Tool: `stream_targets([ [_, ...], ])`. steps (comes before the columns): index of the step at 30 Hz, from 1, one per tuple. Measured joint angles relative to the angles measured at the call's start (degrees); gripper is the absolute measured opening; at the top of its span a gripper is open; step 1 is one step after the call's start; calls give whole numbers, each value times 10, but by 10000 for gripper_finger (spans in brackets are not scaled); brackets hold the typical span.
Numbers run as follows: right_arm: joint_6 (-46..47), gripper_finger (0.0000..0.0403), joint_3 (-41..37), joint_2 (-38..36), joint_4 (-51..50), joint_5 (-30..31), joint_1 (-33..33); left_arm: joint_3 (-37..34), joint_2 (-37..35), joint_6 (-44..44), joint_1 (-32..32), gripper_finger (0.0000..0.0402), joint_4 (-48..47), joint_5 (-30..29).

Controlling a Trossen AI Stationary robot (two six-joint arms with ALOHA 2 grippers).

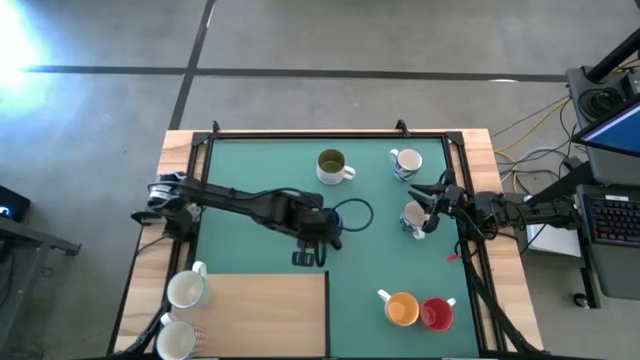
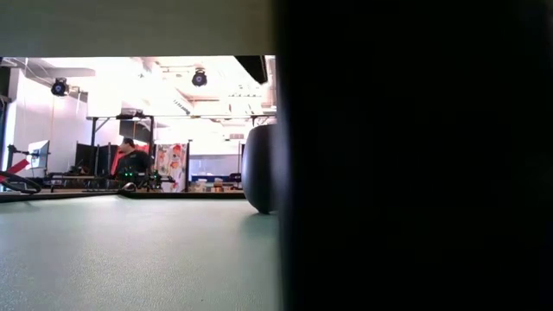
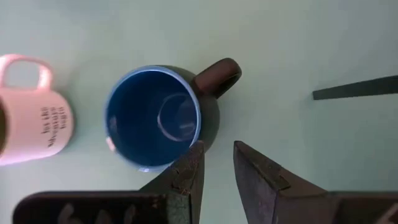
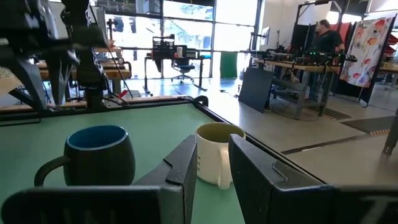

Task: Place coffee mugs
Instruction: Put the black mug on the shelf

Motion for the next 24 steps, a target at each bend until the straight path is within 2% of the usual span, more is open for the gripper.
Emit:
stream_targets([
  [3, 0, 82, 0, 0, 0, 0, 0, 0, 19, 15, 14, 68, 12, 28],
  [11, 0, 82, 0, 0, 0, 0, 0, 0, 45, 65, 43, 68, 18, 51],
  [24, 0, 82, 0, 0, 0, 0, 0, -1, 96, 51, 56, 65, 21, 72],
])
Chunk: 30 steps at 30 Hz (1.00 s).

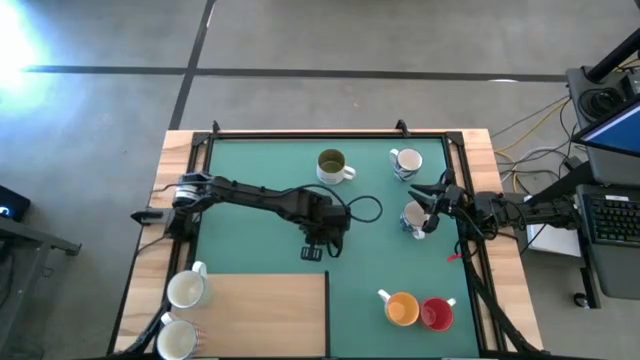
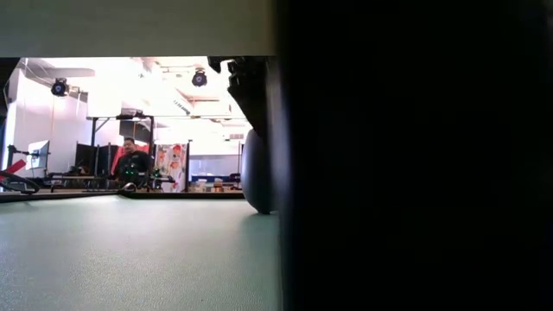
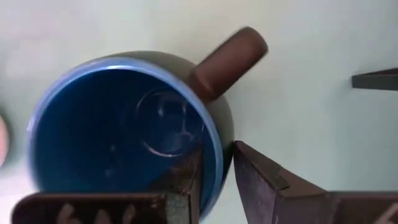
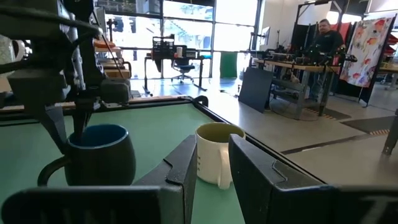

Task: Place coffee mugs
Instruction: Put the black mug on the shelf

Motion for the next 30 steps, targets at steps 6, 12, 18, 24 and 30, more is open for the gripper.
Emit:
stream_targets([
  [6, 0, 82, 0, 0, 0, 0, 0, 2, 4, -22, 1, 12, -12, 34],
  [12, 0, 82, 0, 0, 0, 0, 0, 28, 4, -26, 0, 6, -27, 53],
  [18, 0, 82, 0, 0, 0, 0, 0, 123, 4, -16, 1, 5, -114, 51],
  [24, 0, 82, 0, 0, 0, 0, 0, 188, 2, 20, -3, 4, -231, 45],
  [30, 0, 82, 0, 0, 0, 0, 0, 182, -42, 49, -27, 3, -327, 47],
])
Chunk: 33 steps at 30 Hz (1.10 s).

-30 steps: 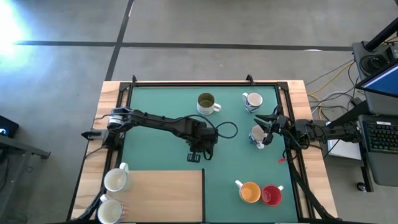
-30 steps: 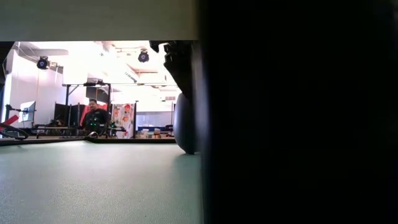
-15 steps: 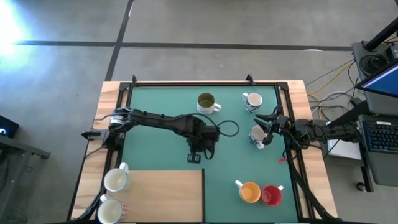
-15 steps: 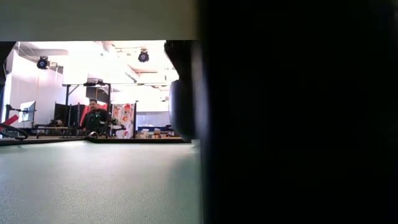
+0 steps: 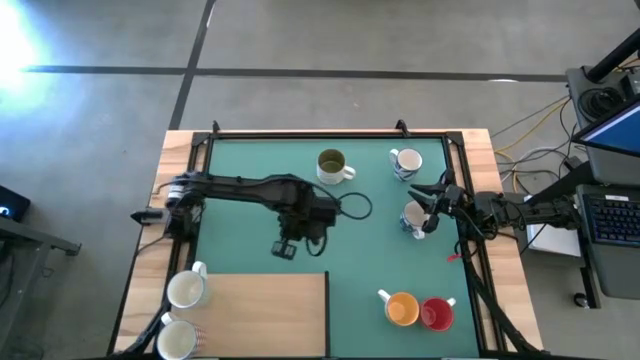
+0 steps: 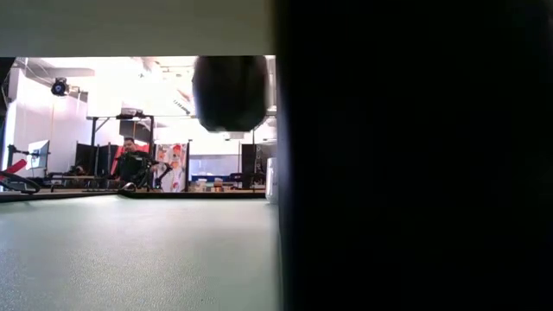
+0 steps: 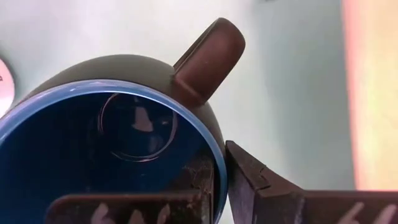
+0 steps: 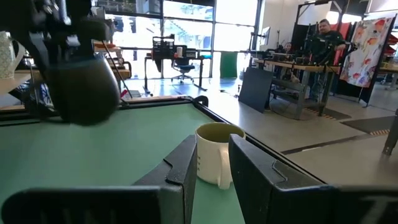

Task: Place coffee mugs
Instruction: Put the black mug on the shelf

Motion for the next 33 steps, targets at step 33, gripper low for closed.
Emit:
stream_targets([
  [33, 0, 82, 0, 0, 0, 0, 0, -165, -248, -157, -369, 6, 89, 55],
])
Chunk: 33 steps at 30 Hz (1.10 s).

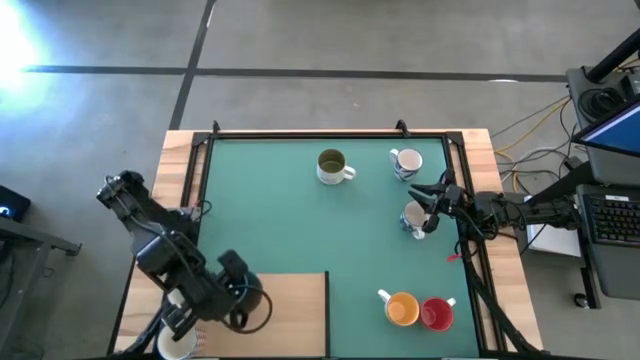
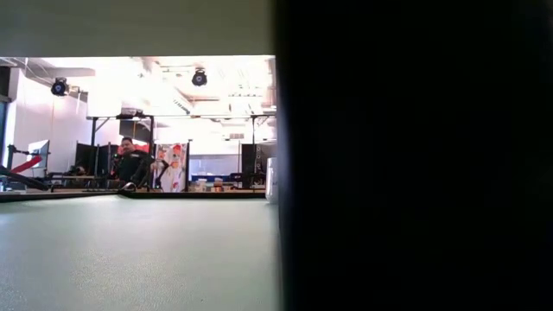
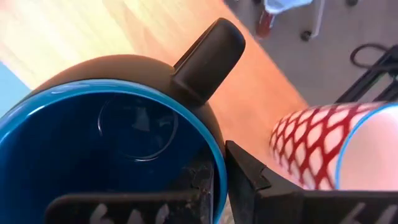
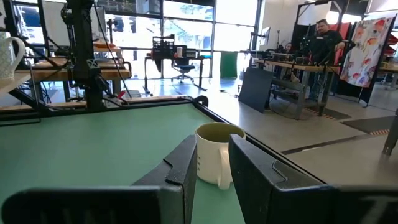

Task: Place coffee mugs
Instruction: Put the black mug on the shelf

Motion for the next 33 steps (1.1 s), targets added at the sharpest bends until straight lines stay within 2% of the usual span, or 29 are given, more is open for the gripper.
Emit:
stream_targets([
  [12, 0, 82, 0, 0, 0, 0, 0, 14, 23, -35, -12, 6, 25, 77],
  [17, 0, 82, 0, 0, 0, 0, 0, 60, 67, -33, -22, 6, 16, 79],
  [26, 0, 82, 0, 0, 0, 0, 0, 181, 144, -34, -47, 6, -85, 66],
  [33, 0, 82, 0, 0, 0, 0, 0, 180, 158, -56, -64, 6, -74, 64],
])
